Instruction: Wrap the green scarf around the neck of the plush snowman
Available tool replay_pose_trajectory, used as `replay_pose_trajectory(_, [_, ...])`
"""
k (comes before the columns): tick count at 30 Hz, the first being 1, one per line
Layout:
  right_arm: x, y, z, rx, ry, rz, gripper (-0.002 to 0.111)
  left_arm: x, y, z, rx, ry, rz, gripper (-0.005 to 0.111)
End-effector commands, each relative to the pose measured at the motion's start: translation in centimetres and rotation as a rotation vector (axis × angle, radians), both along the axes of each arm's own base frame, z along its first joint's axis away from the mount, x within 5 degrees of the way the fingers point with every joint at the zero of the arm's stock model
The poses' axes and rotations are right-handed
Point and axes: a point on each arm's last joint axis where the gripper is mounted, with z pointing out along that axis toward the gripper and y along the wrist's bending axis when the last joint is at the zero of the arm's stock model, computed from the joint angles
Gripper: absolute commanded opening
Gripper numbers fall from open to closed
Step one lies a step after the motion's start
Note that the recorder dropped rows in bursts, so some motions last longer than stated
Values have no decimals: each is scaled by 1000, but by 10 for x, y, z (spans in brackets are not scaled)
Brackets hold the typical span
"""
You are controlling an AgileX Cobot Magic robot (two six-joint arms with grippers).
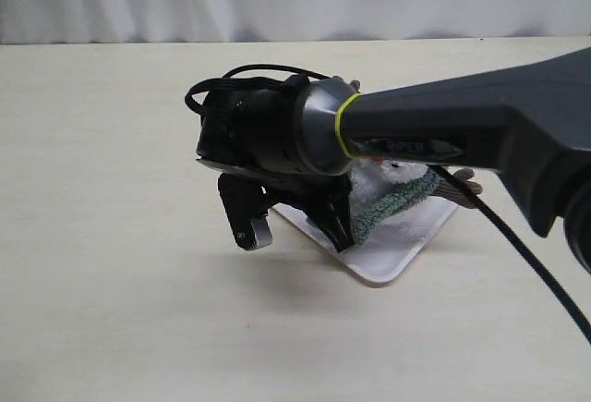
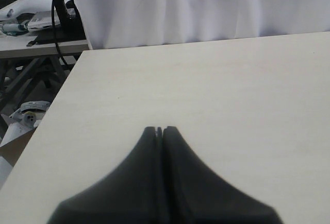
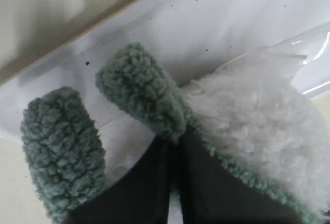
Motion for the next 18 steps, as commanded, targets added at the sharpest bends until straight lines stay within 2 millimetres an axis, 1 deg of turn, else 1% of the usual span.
replay_pose_trajectory(1, [1, -3, -3, -22, 8, -2, 4, 0, 0, 0, -2, -7, 4, 0])
replay_pose_trajectory(8, [2, -3, -20, -58, 33, 1, 4, 0, 0, 0, -2, -7, 4, 0])
replay_pose_trajectory(15, [6, -3, -15, -64, -27, -2, 5, 0, 0, 0, -2, -7, 4, 0])
replay_pose_trajectory(16, [6, -3, -13, -59, -35, -8, 6, 0, 0, 0, -2, -7, 4, 0])
replay_pose_trajectory(18, [6, -3, -7, -40, -58, -22, 17, 0, 0, 0, -2, -7, 4, 0])
